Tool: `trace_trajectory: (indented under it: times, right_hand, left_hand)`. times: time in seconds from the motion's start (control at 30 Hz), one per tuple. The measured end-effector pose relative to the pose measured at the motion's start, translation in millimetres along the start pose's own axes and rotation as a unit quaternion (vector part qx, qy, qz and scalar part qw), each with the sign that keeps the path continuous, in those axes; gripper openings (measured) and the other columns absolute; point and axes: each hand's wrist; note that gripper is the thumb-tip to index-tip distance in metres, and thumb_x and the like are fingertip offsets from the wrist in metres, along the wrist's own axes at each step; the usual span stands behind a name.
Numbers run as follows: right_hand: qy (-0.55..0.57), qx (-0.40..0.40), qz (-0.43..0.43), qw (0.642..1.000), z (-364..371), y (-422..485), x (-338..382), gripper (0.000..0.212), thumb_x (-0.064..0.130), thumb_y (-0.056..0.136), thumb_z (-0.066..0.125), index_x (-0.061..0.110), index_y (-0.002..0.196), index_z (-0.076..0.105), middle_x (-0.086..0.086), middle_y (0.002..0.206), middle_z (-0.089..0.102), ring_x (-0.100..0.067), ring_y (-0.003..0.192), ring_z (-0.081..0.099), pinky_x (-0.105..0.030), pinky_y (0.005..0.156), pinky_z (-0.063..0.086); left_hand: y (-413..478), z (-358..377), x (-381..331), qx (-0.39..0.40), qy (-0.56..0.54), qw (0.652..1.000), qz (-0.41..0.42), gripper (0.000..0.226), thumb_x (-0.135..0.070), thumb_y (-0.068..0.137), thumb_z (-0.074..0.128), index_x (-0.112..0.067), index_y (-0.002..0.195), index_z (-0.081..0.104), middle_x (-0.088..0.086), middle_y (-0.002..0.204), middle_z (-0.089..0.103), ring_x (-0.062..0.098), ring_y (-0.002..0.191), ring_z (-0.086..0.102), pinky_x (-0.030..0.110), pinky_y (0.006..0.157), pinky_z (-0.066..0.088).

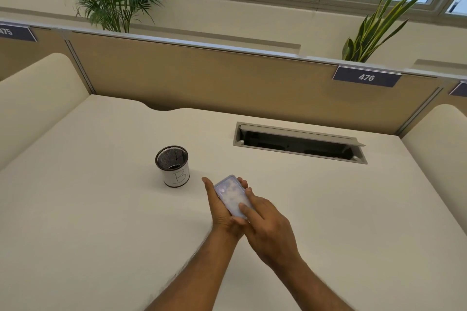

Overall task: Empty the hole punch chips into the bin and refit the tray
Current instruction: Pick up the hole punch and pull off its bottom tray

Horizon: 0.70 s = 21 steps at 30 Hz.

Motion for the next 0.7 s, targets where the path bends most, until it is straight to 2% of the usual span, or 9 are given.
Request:
trace_trajectory:
  times: [0.07,0.13,0.2,0.3,0.4,0.5,0.6,0.7]
  right_hand:
    - [-0.011,0.004,0.008,1.0,1,-1,0,0.025,0.027,0.09,0.058,0.006,0.094,0.071,-0.018,0.112,0.07,-0.026,0.088,0.07,-0.027,0.06,0.058]
    - [-0.009,0.002,0.018,1.0,1,1,0,0.028,0.028,0.091,0.054,0.006,0.092,0.071,-0.016,0.108,0.072,-0.025,0.084,0.07,-0.027,0.058,0.058]
    - [-0.005,0.001,0.02,1.0,0,2,0,0.025,0.025,0.091,0.056,0.004,0.092,0.07,-0.017,0.107,0.072,-0.026,0.08,0.07,-0.028,0.058,0.059]
    - [0.009,0.017,0.036,0.999,-1,2,5,0.03,0.031,0.089,0.06,0.007,0.104,0.067,-0.015,0.116,0.068,-0.025,0.087,0.067,-0.028,0.067,0.057]
    - [0.021,0.031,0.081,0.996,-3,10,11,0.042,0.041,0.085,0.059,0.012,0.115,0.063,-0.012,0.121,0.065,-0.024,0.098,0.065,-0.028,0.076,0.056]
    - [0.001,0.049,0.101,0.994,-4,21,14,0.041,0.038,0.081,0.066,0.012,0.113,0.064,-0.013,0.113,0.068,-0.025,0.088,0.068,-0.03,0.069,0.058]
    - [-0.012,0.056,0.099,0.993,-4,26,15,0.036,0.031,0.079,0.072,0.011,0.109,0.067,-0.014,0.106,0.07,-0.026,0.08,0.068,-0.032,0.063,0.059]
    - [-0.033,0.056,0.076,0.995,-1,27,16,0.032,0.029,0.083,0.069,0.008,0.108,0.067,-0.016,0.105,0.071,-0.027,0.079,0.069,-0.034,0.062,0.061]
  left_hand:
    - [-2,0,3,-0.012,0.003,1.0,0.001,0.078,-0.08,0.057,0.06,-0.009,0.09,0.068,0.008,0.069,0.071,0.019,0.06,0.069,0.032,0.056,0.059]
    - [-3,-1,5,-0.022,0.008,1.0,0.0,0.079,-0.082,0.057,0.059,-0.009,0.085,0.071,0.008,0.068,0.071,0.019,0.06,0.069,0.031,0.056,0.059]
    - [-5,1,5,-0.024,0.013,1.0,-0.002,0.08,-0.081,0.053,0.062,-0.01,0.09,0.068,0.008,0.068,0.071,0.019,0.059,0.069,0.031,0.056,0.058]
    - [-6,3,5,-0.005,-0.004,1.0,-0.005,0.08,-0.075,0.052,0.066,-0.012,0.101,0.061,0.008,0.071,0.071,0.02,0.061,0.069,0.033,0.059,0.059]
    - [-5,1,5,0.011,-0.001,1.0,-0.011,0.069,-0.072,0.064,0.061,-0.015,0.105,0.06,0.007,0.078,0.072,0.021,0.069,0.071,0.037,0.064,0.059]
    - [-6,2,6,0.028,-0.026,0.999,-0.004,0.052,-0.064,0.081,0.054,-0.017,0.099,0.067,0.007,0.078,0.072,0.021,0.07,0.071,0.036,0.065,0.06]
    - [-8,6,5,0.033,-0.036,0.999,0.008,0.045,-0.057,0.084,0.054,-0.018,0.099,0.068,0.007,0.077,0.071,0.02,0.07,0.07,0.034,0.065,0.06]
    - [-9,6,2,0.03,-0.032,0.999,0.013,0.044,-0.056,0.083,0.054,-0.017,0.099,0.066,0.006,0.076,0.071,0.019,0.068,0.07,0.033,0.064,0.06]
Point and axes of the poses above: each hand's wrist, its own y-axis towards the middle knuckle, its own z-axis out of the palm, x = y × z
